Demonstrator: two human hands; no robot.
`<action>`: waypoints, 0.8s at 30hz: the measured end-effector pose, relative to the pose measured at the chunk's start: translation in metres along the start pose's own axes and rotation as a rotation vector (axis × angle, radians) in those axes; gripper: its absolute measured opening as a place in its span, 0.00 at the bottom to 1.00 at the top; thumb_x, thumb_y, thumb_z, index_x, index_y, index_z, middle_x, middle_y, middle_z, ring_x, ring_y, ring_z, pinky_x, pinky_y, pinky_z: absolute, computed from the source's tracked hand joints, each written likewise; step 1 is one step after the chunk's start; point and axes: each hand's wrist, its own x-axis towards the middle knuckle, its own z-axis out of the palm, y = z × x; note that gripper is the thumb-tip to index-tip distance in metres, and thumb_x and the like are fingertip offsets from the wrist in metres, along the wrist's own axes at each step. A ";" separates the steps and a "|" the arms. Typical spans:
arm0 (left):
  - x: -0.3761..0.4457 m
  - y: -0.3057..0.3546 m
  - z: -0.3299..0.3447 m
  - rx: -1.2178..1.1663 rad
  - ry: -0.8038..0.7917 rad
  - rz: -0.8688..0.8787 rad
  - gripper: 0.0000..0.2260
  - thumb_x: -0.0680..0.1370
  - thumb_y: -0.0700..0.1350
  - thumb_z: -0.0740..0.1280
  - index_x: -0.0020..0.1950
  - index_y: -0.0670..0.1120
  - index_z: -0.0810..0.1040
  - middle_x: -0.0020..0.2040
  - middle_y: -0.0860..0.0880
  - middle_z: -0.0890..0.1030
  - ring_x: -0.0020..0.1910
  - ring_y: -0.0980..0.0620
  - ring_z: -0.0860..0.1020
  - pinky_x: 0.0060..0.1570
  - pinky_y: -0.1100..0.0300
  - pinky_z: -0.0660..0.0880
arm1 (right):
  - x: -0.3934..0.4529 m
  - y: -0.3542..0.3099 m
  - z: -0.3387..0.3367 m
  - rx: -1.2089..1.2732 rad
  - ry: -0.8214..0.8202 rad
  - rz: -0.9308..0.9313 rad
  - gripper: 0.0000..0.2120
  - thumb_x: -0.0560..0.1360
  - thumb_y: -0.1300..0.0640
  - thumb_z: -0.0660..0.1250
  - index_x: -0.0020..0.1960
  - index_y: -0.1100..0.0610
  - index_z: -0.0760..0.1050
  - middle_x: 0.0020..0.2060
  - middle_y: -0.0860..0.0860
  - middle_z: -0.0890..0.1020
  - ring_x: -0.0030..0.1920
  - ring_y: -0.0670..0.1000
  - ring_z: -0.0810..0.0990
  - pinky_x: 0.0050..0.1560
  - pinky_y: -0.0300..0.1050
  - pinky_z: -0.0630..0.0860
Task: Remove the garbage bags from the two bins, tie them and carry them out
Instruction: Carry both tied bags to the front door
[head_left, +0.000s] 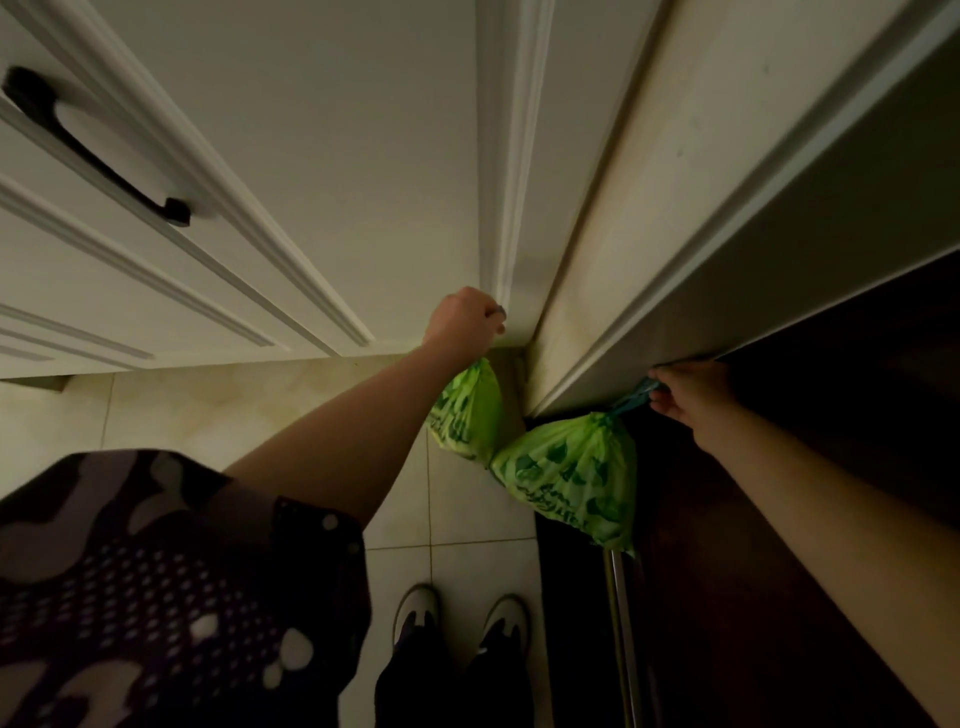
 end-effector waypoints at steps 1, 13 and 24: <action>0.002 0.002 -0.001 -0.021 -0.003 0.000 0.10 0.76 0.42 0.65 0.48 0.41 0.85 0.46 0.42 0.86 0.48 0.44 0.82 0.51 0.54 0.78 | 0.000 0.000 -0.001 0.017 -0.006 0.001 0.12 0.78 0.64 0.61 0.36 0.56 0.72 0.33 0.53 0.74 0.23 0.44 0.76 0.20 0.31 0.73; -0.013 0.000 0.013 0.232 -0.208 0.104 0.26 0.76 0.38 0.61 0.75 0.50 0.65 0.69 0.42 0.73 0.66 0.40 0.72 0.65 0.51 0.70 | -0.010 0.012 -0.006 -0.016 -0.138 0.086 0.04 0.78 0.63 0.62 0.52 0.58 0.73 0.37 0.53 0.76 0.35 0.48 0.76 0.28 0.35 0.77; -0.038 -0.015 0.009 0.224 -0.184 0.098 0.17 0.76 0.38 0.63 0.64 0.44 0.77 0.64 0.42 0.77 0.62 0.43 0.75 0.63 0.54 0.69 | -0.023 0.028 -0.010 -0.111 -0.172 0.148 0.09 0.77 0.64 0.62 0.39 0.58 0.72 0.36 0.55 0.77 0.36 0.50 0.76 0.38 0.43 0.75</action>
